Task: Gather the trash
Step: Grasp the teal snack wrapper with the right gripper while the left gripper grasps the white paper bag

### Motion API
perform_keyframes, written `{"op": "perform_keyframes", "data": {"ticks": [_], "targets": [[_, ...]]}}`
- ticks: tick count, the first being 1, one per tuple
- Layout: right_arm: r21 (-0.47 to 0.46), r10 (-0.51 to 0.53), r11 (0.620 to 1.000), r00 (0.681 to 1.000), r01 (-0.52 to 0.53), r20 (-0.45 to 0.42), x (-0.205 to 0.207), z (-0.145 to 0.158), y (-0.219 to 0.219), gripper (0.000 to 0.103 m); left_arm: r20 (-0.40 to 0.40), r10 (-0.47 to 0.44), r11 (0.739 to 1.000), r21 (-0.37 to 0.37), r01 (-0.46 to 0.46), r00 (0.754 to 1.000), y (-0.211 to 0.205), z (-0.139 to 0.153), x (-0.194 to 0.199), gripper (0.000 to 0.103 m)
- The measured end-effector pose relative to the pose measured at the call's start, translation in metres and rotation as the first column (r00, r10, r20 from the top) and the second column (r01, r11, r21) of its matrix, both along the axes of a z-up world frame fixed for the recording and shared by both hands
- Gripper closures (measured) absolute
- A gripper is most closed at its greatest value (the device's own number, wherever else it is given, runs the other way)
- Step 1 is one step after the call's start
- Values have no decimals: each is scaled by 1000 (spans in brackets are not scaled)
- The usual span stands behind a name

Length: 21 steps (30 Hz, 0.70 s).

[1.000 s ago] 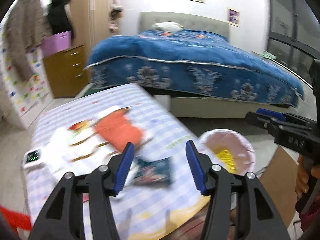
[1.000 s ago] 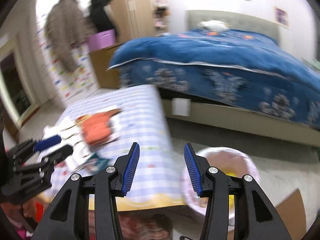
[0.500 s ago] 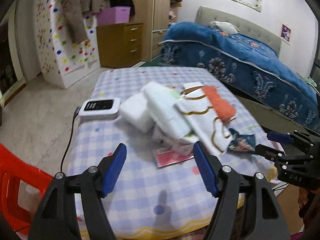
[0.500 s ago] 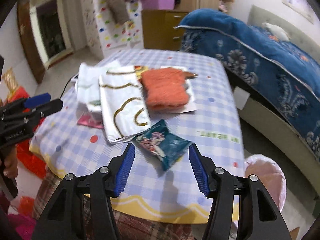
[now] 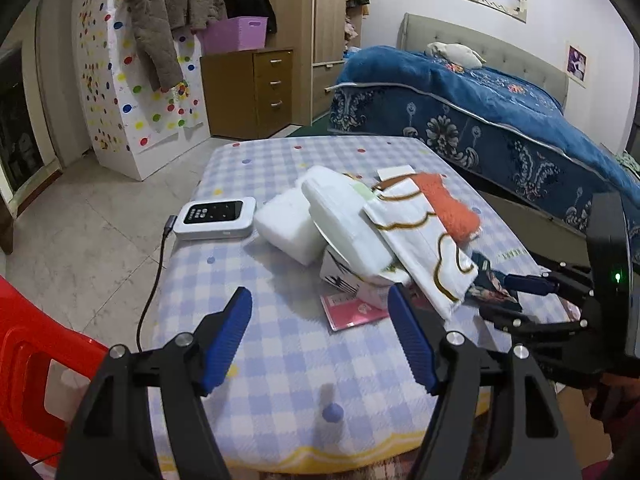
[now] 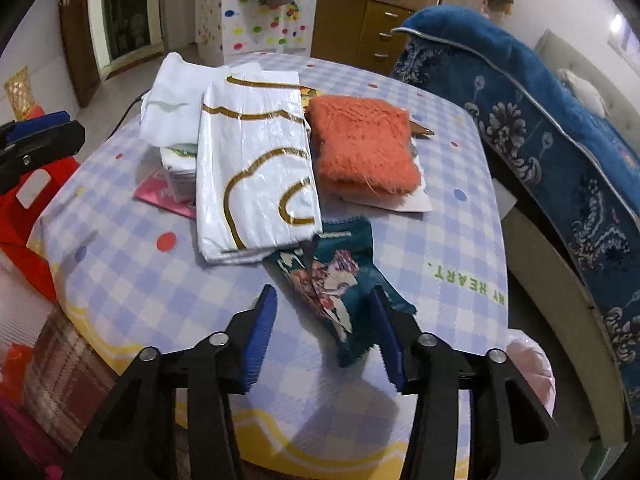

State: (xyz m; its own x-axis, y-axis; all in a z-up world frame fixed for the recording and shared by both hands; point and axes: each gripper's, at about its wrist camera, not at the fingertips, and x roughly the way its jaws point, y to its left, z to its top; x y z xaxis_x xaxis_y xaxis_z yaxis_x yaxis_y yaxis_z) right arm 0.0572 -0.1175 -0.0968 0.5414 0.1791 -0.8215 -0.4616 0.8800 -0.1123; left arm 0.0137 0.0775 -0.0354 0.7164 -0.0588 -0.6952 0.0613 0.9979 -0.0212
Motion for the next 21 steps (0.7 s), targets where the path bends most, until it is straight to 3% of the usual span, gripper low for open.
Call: {"op": "perform_keyframes", "data": {"ticks": [4,6,12,19,21], "targets": [[-17,-27,999,1000,27,16,-6,-2,-11,87,-18,-22,1000,-3,22,1000,-11,-4,0,34],[4,-48,999,999,48,17,-7,0,-19,94,-22,-38,999,-5,38,999,-17,-5,-1,34],[116,-83,990,997,82,3,-25,18,-42,96,-33,-91,996,-12,91,995,-39,-10,-4,34],[274,-201,944,979,186,26,-30,55,-73,96,-57,-141,990,-30,140,988,-70,-18,5,35],[291,-233,933,972,214,32,-28,62,-78,96,-69,-150,988,-47,147,986,-78,-22,11,45]]}}
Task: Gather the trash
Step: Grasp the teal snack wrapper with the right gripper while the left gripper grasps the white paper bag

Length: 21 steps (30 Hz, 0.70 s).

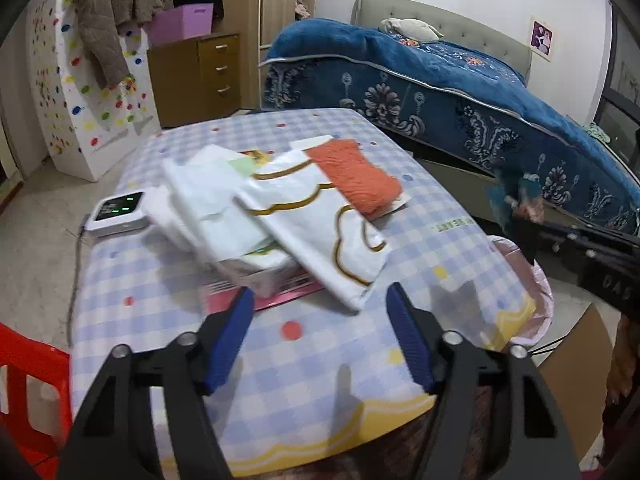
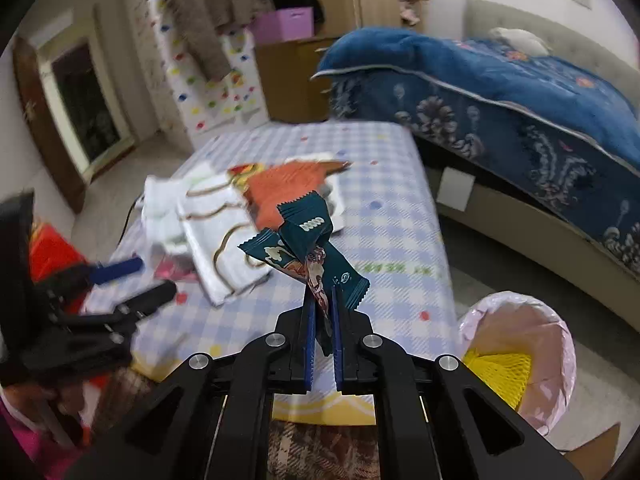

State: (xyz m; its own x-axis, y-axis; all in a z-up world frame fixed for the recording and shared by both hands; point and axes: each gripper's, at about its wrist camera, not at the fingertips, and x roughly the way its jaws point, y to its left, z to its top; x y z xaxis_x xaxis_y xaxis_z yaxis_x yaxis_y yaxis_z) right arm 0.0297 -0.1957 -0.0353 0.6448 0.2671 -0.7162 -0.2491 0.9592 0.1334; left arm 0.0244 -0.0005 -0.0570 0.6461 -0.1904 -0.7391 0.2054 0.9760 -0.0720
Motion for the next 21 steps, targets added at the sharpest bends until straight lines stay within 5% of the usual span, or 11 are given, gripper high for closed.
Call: {"op": "perform_keyframes", "data": {"ticks": [6,14,21], "targets": [[17,-51,999,999,51,-6,4,0,-16,95,-73,22,999,-33,-24,997,-9,-16,22,62],[22,-57,998,998,58,-14,6,-6,-21,94,-120,26,997,-73,-35,992,-13,-29,36,65],[29,-52,998,998,53,-18,3,-7,-20,93,-121,10,989,-142,-27,993,-13,-32,42,102]]}}
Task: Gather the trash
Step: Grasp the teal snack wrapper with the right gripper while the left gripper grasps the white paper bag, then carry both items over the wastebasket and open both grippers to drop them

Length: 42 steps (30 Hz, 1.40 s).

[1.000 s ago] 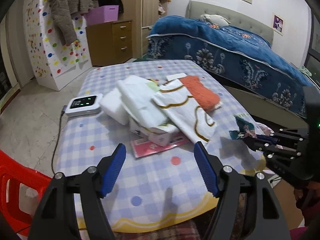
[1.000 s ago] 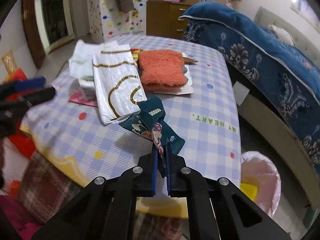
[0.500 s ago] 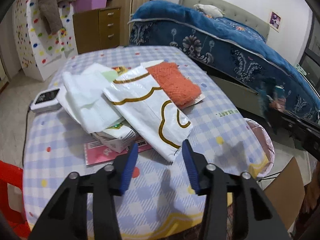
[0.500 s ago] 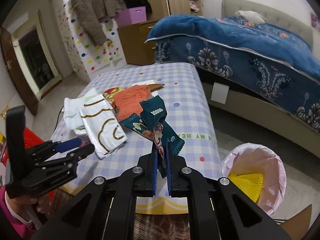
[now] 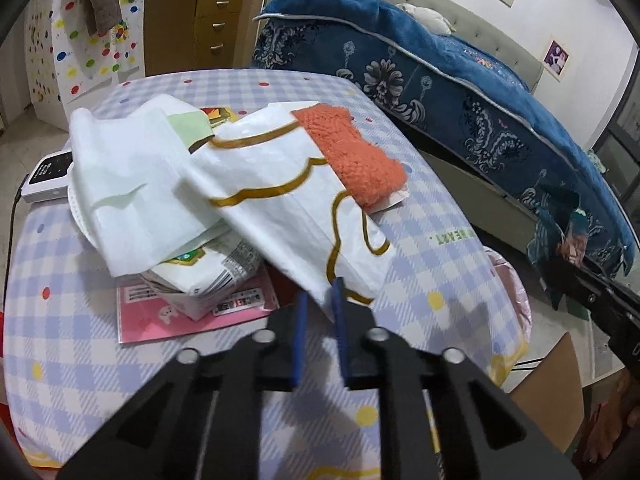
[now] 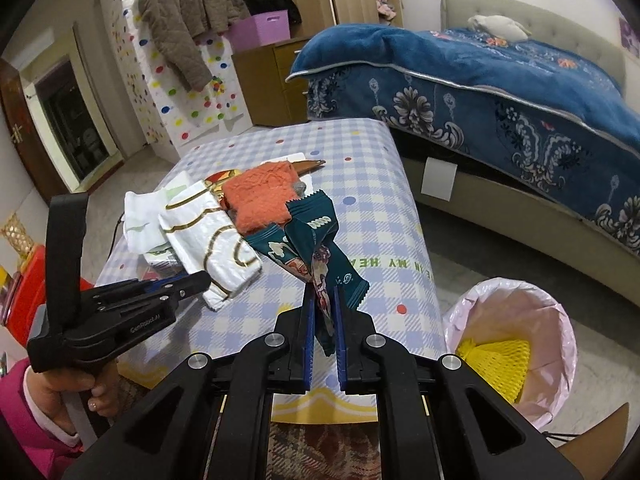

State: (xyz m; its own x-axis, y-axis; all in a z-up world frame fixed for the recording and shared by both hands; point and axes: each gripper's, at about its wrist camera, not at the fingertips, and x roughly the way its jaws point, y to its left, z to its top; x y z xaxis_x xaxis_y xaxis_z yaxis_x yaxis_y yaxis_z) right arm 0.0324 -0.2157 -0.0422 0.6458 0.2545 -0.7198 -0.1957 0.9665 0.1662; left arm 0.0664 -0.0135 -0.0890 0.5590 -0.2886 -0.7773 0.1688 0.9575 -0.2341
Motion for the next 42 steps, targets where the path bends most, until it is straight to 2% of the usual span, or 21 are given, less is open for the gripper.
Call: {"op": "perform_keyframes", "data": {"ticks": [4,9,17,24,29,36,42], "targets": [[15,-6,1000,1000,6,12,-6,6,-4,93,95,-32,999,23,30,995,-3,20,-15,103],[30,-20,999,999,19,33,-13,14,-7,94,216,-88,992,111,65,972,-13,54,-37,103],[83,-73,994,996,69,41,-22,22,-27,94,292,-178,977,169,132,940,-39,82,-56,103],[97,-159,983,987,155,37,-35,20,-60,94,294,-269,957,189,220,917,-81,82,-56,103],[96,-248,965,968,245,26,-44,13,-96,94,280,-354,930,206,304,892,-126,74,-49,103],[93,-384,918,923,385,-31,-54,-12,-151,93,244,-452,887,226,403,858,-179,57,-44,103],[94,-459,879,883,467,-97,-52,-37,-183,93,219,-506,857,230,460,834,-216,42,-33,103]]}}
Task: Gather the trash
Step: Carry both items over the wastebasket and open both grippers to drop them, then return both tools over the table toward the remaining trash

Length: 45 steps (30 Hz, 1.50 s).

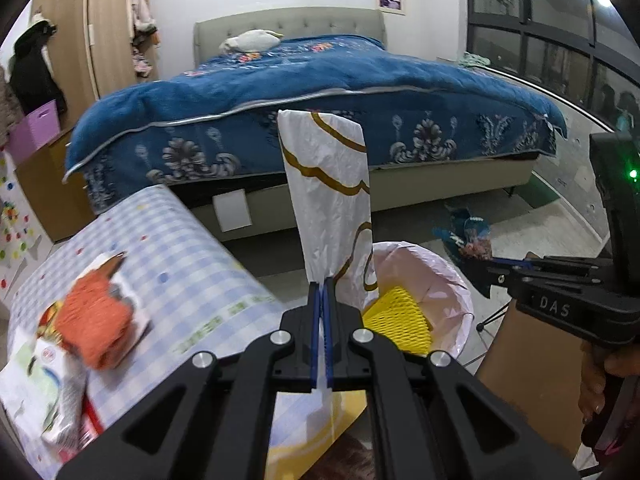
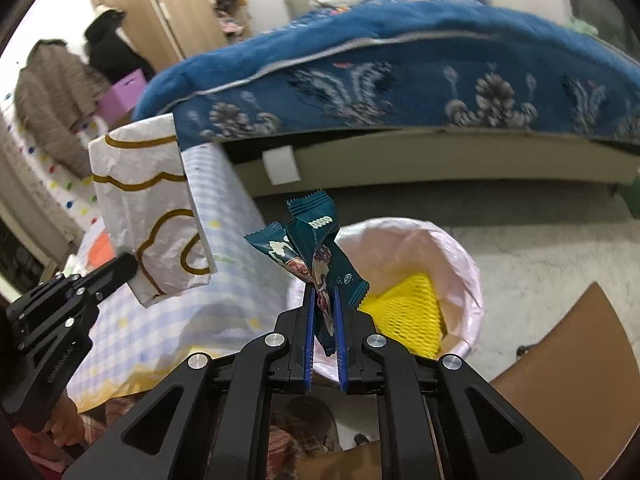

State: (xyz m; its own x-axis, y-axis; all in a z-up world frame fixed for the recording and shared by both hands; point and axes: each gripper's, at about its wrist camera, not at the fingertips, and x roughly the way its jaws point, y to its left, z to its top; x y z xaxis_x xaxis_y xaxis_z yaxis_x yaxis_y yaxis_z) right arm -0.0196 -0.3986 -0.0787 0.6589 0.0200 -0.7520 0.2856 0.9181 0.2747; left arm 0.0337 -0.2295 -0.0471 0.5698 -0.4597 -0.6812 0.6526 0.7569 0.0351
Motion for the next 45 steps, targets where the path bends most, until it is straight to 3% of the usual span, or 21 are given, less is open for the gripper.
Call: {"op": "perform_keyframes", "data": {"ticks": [12,15,18,19,21,27,36,45], "targets": [[31,-90,995,993,92,-70,16,-40,-46,91,-30,-90,995,28,91,995,-65,-21,22,102],[28,-102,994,991,104,-82,22,-49,-52,88,-35,-91,995,27,92,995,-72,-22,27,97],[20,-102,994,989,104,-109,29,-60,-56,75,-27,-85,996,18,86,996,-72,-19,29,81],[20,-99,995,988,102,-119,31,-63,-57,63,-24,-83,996,17,83,996,-70,-19,30,78],[10,-104,994,987,106,-124,31,-64,-58,59,-14,-69,997,18,69,998,-63,-15,30,73],[15,-117,993,990,119,-79,17,-41,-55,59,-19,-11,1000,26,11,1000,-30,-9,29,70],[-28,-73,997,997,74,37,1,17,-19,59,-11,85,996,7,-85,996,28,11,16,63],[-127,167,980,978,-151,123,10,67,75,60,0,250,968,-31,-250,968,118,38,-7,51]]}}
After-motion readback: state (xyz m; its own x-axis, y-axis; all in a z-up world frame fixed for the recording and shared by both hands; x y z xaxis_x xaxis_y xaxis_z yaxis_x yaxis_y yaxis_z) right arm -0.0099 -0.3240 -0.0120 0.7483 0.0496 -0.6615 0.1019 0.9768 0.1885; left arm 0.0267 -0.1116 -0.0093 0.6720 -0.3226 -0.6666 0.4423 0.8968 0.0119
